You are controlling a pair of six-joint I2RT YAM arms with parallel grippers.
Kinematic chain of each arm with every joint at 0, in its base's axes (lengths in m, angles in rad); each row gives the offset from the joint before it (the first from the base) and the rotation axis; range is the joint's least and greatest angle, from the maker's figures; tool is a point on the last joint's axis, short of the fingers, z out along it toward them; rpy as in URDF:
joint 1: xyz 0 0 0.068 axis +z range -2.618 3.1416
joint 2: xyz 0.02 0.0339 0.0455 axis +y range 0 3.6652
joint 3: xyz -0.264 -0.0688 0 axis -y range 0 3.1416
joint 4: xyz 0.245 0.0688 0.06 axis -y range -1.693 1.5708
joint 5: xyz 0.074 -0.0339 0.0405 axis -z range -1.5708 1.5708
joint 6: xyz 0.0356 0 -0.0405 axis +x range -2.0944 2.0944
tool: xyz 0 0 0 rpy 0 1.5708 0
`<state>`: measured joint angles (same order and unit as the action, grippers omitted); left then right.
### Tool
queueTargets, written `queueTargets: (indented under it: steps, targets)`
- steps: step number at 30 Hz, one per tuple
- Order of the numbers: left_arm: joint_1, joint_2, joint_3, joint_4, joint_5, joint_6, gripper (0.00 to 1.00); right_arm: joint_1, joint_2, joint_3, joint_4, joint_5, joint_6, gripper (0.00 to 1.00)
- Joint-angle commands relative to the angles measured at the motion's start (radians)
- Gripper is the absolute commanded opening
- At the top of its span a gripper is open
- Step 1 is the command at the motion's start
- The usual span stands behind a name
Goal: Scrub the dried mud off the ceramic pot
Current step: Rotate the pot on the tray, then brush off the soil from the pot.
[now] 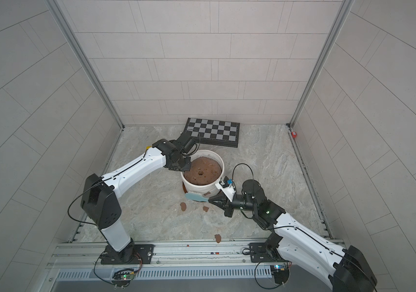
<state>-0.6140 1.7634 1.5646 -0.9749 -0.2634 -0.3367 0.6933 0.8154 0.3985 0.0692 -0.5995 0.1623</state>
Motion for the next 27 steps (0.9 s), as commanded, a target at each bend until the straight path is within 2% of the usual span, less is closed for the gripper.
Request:
queueTargets:
  steps: [1,4,7,11,16,27]
  targets:
    - [0.015,0.06,0.039,0.008,0.133,0.267,0.0,-0.005,-0.004,0.012,-0.012,0.035,-0.029,0.0]
    - [0.035,0.09,0.071,-0.013,0.175,0.344,0.0,-0.006,0.012,0.02,-0.02,0.044,-0.044,0.0]
    - [0.047,0.095,0.086,-0.014,0.263,0.419,0.0,-0.007,0.022,0.016,-0.01,0.072,-0.054,0.0]
    - [0.055,0.104,0.091,-0.001,0.284,0.47,0.0,-0.014,0.048,0.011,0.016,0.081,-0.067,0.0]
    - [0.061,0.105,0.099,-0.001,0.323,0.485,0.0,-0.018,0.067,-0.003,0.05,0.124,-0.077,0.0]
    - [0.076,0.102,0.097,0.006,0.311,0.473,0.0,-0.016,0.116,-0.052,0.088,0.167,-0.044,0.0]
